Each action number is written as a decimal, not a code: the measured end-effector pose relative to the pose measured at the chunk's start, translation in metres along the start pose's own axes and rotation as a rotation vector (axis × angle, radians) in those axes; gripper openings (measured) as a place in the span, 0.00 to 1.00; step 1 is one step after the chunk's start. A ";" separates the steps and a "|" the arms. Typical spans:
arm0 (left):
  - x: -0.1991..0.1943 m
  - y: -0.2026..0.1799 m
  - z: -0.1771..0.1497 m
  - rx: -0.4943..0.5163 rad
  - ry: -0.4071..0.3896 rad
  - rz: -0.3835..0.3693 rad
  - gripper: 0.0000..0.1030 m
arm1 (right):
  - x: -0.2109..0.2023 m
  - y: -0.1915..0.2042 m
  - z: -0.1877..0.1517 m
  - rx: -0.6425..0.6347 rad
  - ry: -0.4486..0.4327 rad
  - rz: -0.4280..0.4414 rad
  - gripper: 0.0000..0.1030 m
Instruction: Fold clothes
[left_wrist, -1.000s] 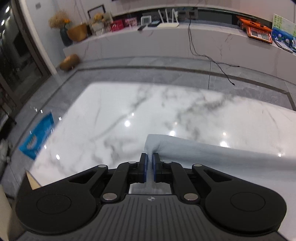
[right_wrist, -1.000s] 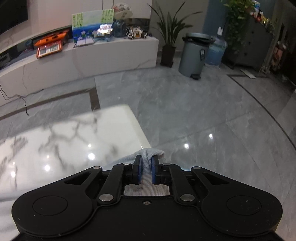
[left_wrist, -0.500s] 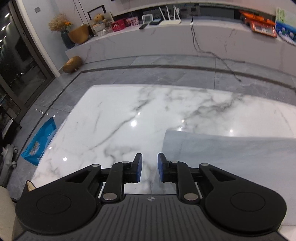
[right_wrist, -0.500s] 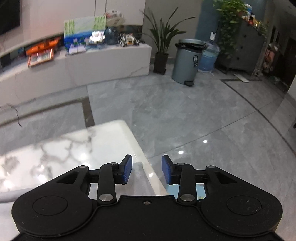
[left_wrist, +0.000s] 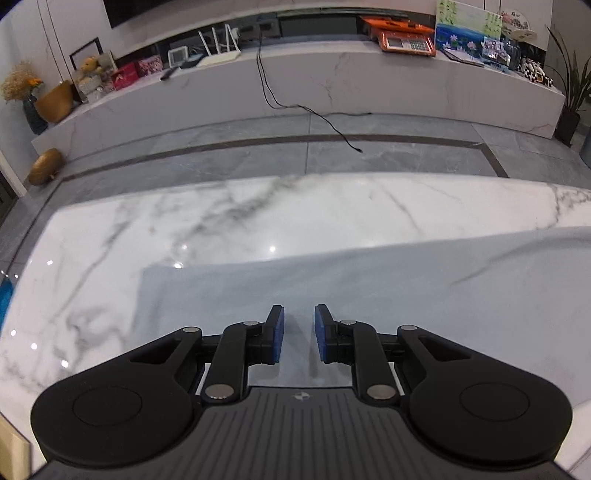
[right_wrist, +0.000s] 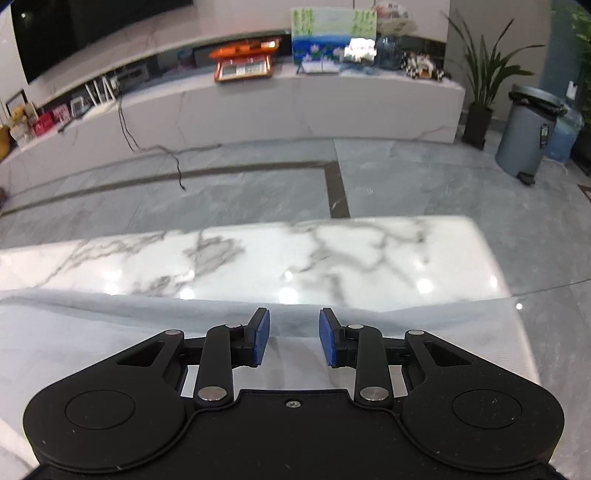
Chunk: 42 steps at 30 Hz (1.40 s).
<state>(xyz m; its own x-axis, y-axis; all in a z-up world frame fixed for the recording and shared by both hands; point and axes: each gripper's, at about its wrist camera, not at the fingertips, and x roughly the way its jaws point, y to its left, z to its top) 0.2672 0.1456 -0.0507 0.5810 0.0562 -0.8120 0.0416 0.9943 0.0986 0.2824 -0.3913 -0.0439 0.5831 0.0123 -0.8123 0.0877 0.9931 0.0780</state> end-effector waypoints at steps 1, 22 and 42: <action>0.001 0.000 0.000 -0.001 -0.006 -0.001 0.16 | 0.007 0.003 0.001 -0.003 0.021 -0.010 0.28; -0.072 0.052 -0.032 -0.050 0.036 0.130 0.36 | -0.045 -0.025 -0.050 0.114 -0.025 -0.067 0.29; -0.115 0.062 -0.139 -0.155 0.154 0.203 0.45 | -0.181 -0.045 -0.177 0.146 0.015 -0.004 0.33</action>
<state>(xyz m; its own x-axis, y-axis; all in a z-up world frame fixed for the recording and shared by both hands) 0.0901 0.2137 -0.0313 0.4339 0.2566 -0.8637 -0.1941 0.9627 0.1885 0.0305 -0.4179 -0.0030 0.5705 0.0110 -0.8212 0.2072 0.9656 0.1569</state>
